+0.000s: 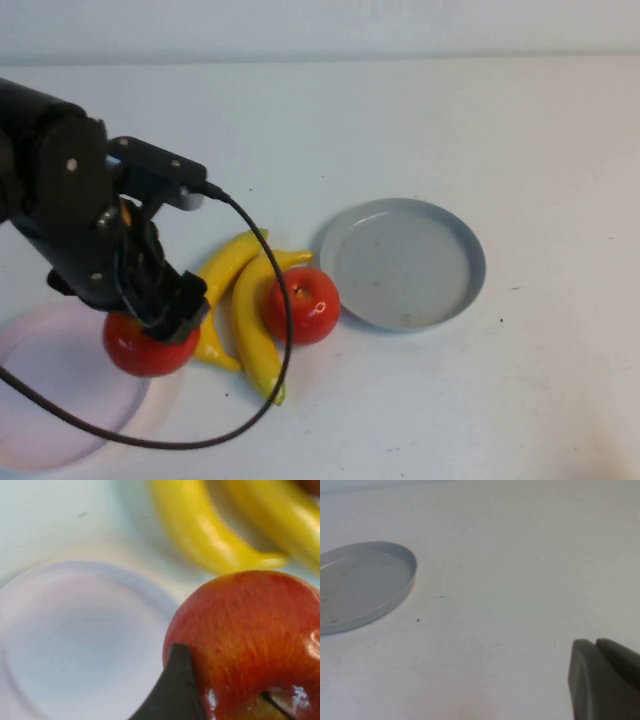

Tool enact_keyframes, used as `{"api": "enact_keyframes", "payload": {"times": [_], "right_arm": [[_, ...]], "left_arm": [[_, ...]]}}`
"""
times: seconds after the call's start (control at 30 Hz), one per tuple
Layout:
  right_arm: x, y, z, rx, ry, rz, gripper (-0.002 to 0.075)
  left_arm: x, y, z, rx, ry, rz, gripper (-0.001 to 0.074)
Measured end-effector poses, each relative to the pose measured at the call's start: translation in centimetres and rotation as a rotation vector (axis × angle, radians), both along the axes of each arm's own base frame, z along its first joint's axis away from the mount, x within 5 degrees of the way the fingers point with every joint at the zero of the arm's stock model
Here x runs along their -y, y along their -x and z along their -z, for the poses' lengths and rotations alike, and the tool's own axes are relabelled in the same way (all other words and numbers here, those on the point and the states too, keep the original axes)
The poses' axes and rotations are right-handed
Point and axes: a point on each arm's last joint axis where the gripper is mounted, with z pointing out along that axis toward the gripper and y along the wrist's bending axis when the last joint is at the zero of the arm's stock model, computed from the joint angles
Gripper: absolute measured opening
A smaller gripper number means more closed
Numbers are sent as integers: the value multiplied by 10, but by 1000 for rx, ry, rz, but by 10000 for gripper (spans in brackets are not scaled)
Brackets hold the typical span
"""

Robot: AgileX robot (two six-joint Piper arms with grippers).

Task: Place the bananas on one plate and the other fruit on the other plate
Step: Put one type of fruit in the left plate

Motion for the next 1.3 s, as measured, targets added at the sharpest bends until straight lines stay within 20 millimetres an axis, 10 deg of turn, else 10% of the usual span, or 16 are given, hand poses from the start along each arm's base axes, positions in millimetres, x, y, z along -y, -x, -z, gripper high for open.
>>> {"api": "enact_keyframes", "payload": {"times": [0.3,0.87,1.3], "right_arm": [[0,0,0,0,0,0,-17],[0,0,0,0,0,9,-17],[0,0,0,0,0,9,-17]], "left_arm": [[-67,-21,36,-69,-51,-257,559],[-74,-26,43,-24,-61,-270,668],[42,-33,-5,165,134,171,669]]}}
